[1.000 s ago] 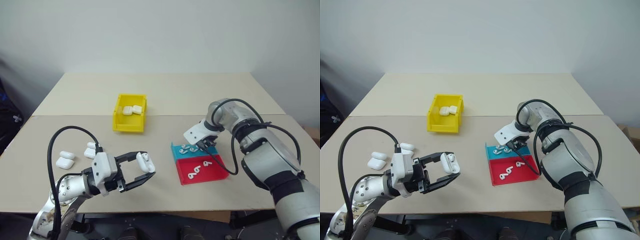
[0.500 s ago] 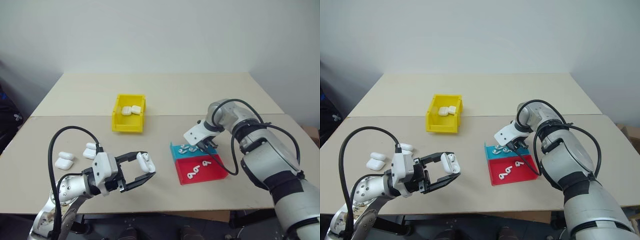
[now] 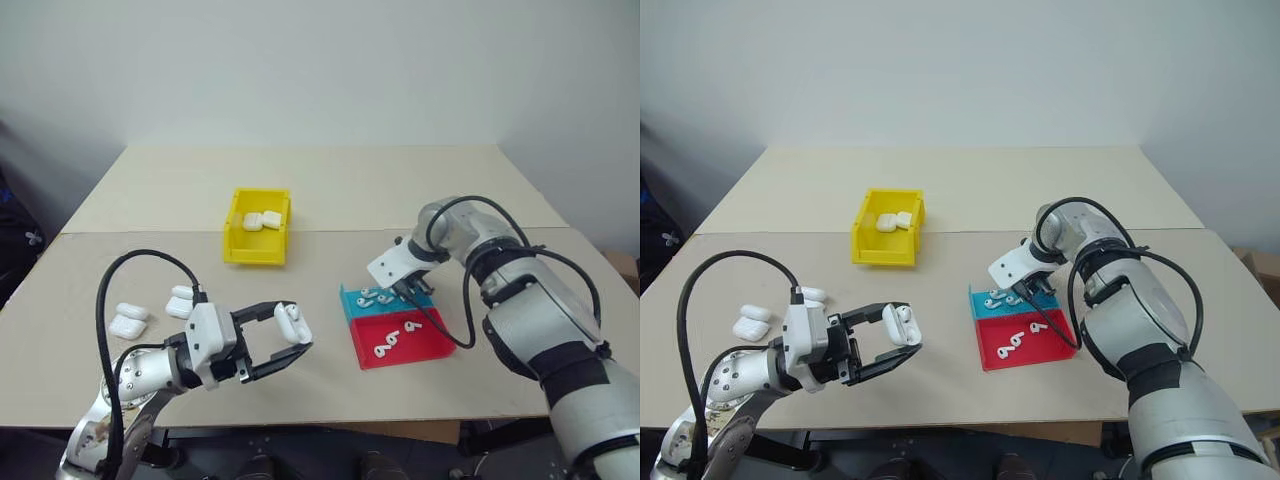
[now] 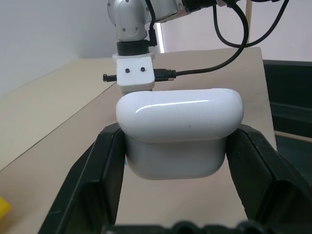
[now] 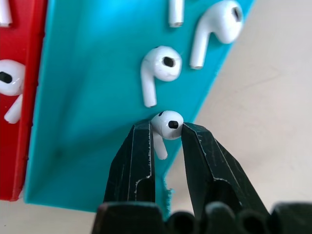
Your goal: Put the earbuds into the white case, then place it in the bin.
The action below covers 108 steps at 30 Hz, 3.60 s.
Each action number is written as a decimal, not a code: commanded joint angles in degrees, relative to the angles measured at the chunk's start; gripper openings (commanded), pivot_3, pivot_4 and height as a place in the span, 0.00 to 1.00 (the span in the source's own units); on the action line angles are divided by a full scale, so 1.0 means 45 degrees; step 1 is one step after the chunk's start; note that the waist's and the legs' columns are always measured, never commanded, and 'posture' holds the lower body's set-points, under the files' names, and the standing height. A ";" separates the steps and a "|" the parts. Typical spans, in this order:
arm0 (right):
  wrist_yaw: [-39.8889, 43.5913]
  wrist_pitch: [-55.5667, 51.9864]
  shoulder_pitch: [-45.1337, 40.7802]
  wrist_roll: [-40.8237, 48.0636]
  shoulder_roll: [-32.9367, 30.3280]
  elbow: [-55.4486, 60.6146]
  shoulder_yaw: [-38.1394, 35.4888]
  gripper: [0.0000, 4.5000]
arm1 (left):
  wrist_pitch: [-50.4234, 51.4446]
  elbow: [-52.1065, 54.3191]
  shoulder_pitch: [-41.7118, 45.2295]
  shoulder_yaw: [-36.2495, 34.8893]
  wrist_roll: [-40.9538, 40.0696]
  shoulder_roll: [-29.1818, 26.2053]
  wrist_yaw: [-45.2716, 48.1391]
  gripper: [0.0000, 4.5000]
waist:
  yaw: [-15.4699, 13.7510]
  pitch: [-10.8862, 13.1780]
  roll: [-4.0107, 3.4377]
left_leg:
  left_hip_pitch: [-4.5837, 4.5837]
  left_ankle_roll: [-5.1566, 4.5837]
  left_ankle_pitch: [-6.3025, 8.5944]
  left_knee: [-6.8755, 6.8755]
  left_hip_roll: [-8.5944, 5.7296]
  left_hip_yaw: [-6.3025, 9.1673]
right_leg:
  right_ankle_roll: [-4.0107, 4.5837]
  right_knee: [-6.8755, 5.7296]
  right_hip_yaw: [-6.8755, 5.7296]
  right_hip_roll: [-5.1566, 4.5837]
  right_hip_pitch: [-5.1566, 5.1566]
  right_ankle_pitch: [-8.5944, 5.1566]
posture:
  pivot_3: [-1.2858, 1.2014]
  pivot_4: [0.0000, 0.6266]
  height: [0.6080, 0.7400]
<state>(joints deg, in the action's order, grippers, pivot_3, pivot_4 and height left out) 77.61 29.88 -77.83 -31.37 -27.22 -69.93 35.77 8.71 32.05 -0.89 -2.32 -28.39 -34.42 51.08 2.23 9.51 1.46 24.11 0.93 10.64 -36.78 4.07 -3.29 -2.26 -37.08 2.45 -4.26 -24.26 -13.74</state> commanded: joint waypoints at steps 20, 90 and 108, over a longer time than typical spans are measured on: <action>-0.0467 -1.4689 0.6411 1.5045 -0.3277 1.7504 -1.1036 0.14 | 0.2374 0.0291 0.4988 0.0288 -0.2580 -0.0152 0.0043 0.62 | -0.0292 0.0000 0.0002 | -0.0019 -0.0001 0.0000 -0.0023 -0.0003 0.0017 | -0.0014 0.0004 -0.0002 0.0004 0.0044 0.0006 | 0.52 0.24 1.00; -0.2599 -1.5705 0.6471 1.9837 -0.3914 2.0067 -0.9847 0.48 | 0.2416 -0.1320 0.6132 0.0847 -0.1959 0.0974 0.0429 0.62 | -0.0271 0.0001 0.0006 | -0.0001 -0.0006 -0.0004 -0.0025 -0.0003 0.0044 | -0.0020 0.0015 0.0002 0.0024 0.0031 0.0009 | 0.52 0.24 1.00; -0.0140 -1.3840 0.2782 1.4021 -0.2987 1.8416 -0.4713 0.00 | 0.1707 -0.3527 0.7665 0.1964 -0.0289 0.1809 0.1288 0.62 | -0.0322 0.0001 0.0006 | 0.0031 -0.0006 -0.0003 -0.0025 -0.0005 0.0045 | -0.0021 0.0021 -0.0006 0.0018 0.0007 0.0009 | 0.52 0.24 1.00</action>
<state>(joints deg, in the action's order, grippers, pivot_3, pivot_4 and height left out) 76.45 -34.60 -63.38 33.73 -40.83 12.54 14.58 17.46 15.03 32.72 6.52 -29.97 -26.34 56.67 0.78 9.52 1.48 24.24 0.90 10.63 -36.89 4.05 -3.10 -2.36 -36.99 2.42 -4.18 -24.22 -13.70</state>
